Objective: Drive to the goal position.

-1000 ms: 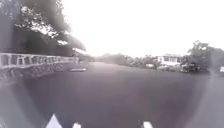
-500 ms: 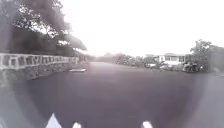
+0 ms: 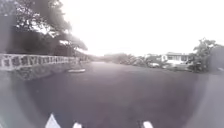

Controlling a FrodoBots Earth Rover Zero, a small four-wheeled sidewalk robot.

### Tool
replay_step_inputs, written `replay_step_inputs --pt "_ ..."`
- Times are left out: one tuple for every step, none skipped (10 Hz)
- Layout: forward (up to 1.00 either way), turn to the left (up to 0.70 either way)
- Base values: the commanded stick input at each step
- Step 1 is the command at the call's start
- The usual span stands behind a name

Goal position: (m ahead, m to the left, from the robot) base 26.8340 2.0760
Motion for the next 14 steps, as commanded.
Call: replay_step_inputs --pt "0.7 0.0" --pt "0.7 0.0" --pt "0.7 0.0" --pt "0.7 0.0" --pt "0.7 0.0" --pt "0.7 0.0" --pt "0.7 0.0" --pt "0.7 0.0" --pt "0.7 0.0" --pt "0.7 0.0" --pt "0.7 0.0" --pt "0.7 0.0" --pt "0.7 0.0" --pt "0.7 0.0"
